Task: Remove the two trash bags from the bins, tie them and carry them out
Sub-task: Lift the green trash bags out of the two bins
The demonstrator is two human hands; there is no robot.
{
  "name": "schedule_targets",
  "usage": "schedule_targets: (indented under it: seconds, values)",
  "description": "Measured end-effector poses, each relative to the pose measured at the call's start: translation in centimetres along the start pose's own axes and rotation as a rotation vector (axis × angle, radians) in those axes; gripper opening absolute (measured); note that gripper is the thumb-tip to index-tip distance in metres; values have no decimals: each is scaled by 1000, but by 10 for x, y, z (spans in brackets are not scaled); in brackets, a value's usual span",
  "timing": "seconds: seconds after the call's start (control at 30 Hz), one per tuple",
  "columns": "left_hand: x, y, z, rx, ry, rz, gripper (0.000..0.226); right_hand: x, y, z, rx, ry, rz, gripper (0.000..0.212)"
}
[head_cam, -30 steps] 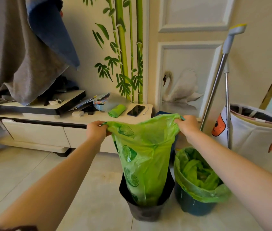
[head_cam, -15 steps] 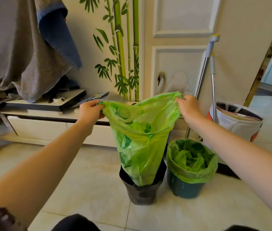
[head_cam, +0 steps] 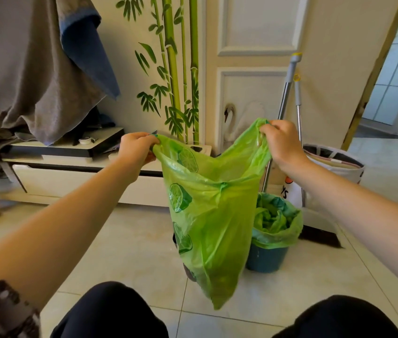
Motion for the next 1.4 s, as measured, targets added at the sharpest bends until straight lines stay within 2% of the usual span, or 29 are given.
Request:
schedule_targets:
  seconds: [0.2, 0.47, 0.6, 0.73, 0.9, 1.07, 1.17, 1.27, 1.33, 1.4]
  values:
    - [-20, -19, -35, 76, 117, -79, 6, -35, -9, 6, 9, 24, -182, 30]
    - [-27, -17, -147, 303, 281, -105, 11, -89, -34, 125, -388, -196, -492, 51]
    - [-12, -3, -187, 273, 315, -33, 13, -95, -40, 173, -500, -286, -488, 46]
    - [9, 3, -206, 215, 326, 58, 24, -85, -46, 207, -524, -398, -353, 37]
    - [40, 6, -223, 163, 330, 159, 17, -65, -51, 255, -365, -617, -191, 19]
    - [54, 18, -236, 83, 333, 329, 18, -53, -54, 267, -173, -724, -42, 22]
    - [58, 25, -244, 75, 347, 362, 17, -58, -57, 271, -182, -731, -77, 24]
    - [59, 30, -246, 90, 358, 362, 19, -66, -62, 278, -295, -703, -170, 30]
    - [56, 32, -248, 139, 376, 308, 14, -77, -69, 276, -311, -726, -260, 25]
    - [53, 34, -254, 287, 383, 203, 11, -93, -79, 275, -332, -788, -416, 18]
Point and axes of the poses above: each hand's wrist, its own x-axis towards the middle knuckle, its own y-axis out of the back of the hand, z = x × y, the point moved 6 cm from there along x, towards the middle knuckle, and after that the axes turned 6 degrees about z, right-handed, at the moved point
